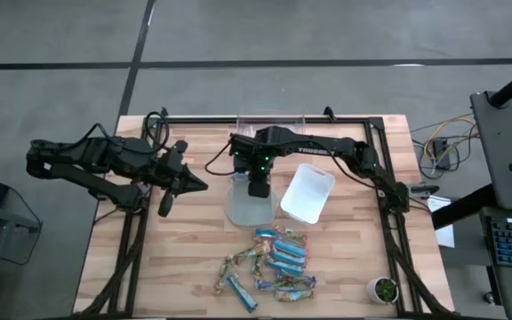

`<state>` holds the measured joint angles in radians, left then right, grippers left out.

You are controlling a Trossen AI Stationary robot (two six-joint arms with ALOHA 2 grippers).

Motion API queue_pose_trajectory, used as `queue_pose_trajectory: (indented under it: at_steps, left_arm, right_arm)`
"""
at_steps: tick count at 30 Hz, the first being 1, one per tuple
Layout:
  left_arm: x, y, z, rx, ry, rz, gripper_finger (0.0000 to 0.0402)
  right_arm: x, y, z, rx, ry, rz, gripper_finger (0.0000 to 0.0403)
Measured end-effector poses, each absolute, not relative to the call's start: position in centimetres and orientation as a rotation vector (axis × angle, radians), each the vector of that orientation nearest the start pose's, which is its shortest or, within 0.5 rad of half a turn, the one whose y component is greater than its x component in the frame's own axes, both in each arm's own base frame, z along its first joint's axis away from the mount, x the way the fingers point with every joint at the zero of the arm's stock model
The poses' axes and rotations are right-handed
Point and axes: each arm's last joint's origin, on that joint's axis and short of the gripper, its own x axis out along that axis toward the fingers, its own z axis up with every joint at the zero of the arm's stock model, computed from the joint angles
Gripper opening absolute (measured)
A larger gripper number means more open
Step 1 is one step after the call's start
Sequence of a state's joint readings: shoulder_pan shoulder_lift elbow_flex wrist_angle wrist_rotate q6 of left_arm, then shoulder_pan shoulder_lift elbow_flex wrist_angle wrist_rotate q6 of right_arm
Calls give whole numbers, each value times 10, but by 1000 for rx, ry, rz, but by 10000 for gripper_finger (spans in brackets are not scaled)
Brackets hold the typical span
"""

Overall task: Pick and place Granola Bars by type
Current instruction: Put the red granola bar into the gray bin

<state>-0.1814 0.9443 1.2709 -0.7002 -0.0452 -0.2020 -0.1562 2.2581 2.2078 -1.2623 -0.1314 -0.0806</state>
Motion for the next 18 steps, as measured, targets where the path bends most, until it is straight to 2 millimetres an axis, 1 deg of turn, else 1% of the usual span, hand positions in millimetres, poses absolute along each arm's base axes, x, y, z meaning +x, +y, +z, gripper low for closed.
queue_pose_trajectory:
  at_steps: [18]
  left_arm:
    - [165,-29,417,-156,384,-97,0]
  right_arm:
    - [454,-66,261,114,1306,38,31]
